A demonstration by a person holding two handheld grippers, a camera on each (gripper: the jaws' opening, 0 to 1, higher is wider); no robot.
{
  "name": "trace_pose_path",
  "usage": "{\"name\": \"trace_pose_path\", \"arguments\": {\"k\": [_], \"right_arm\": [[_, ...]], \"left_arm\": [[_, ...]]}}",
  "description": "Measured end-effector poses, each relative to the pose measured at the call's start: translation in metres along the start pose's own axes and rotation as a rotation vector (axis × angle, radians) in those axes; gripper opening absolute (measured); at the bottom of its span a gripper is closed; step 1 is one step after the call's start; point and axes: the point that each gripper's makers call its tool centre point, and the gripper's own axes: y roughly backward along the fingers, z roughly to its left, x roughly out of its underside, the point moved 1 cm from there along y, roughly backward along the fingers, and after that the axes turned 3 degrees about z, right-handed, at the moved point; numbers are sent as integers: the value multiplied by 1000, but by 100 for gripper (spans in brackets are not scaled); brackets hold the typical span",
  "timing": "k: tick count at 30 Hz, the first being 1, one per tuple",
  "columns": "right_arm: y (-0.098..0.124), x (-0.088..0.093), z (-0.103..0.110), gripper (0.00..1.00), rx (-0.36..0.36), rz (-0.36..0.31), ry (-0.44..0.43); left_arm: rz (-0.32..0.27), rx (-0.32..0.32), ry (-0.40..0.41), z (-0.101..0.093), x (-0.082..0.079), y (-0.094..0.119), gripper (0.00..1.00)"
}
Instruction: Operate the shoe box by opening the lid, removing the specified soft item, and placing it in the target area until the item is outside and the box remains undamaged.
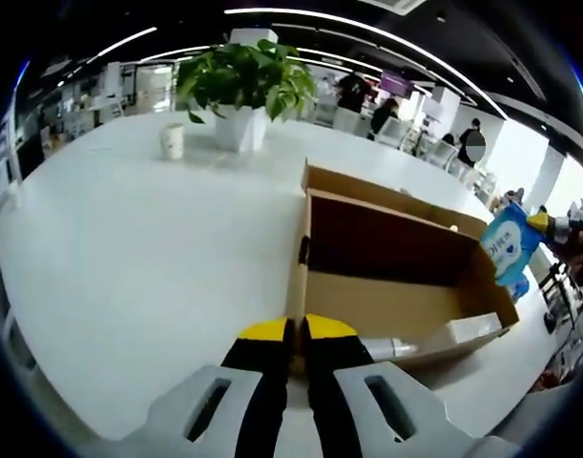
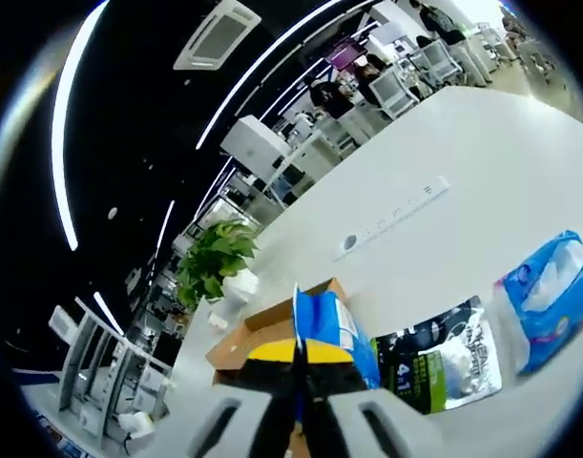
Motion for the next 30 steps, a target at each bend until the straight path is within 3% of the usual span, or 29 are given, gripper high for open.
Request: {"name": "trace_pose_path", "arguments": {"k": [3, 14, 30], "right_arm": [[-3, 3, 3, 0, -26, 1, -48], [3, 0, -21, 0, 53, 1, 19], [14, -7, -90, 0, 231, 31, 137]], "left_arm": [[2, -1, -2, 0, 0, 0, 2], [2, 2, 2, 0, 0, 0, 2], [4, 2, -5, -2, 0, 1, 2]]}}
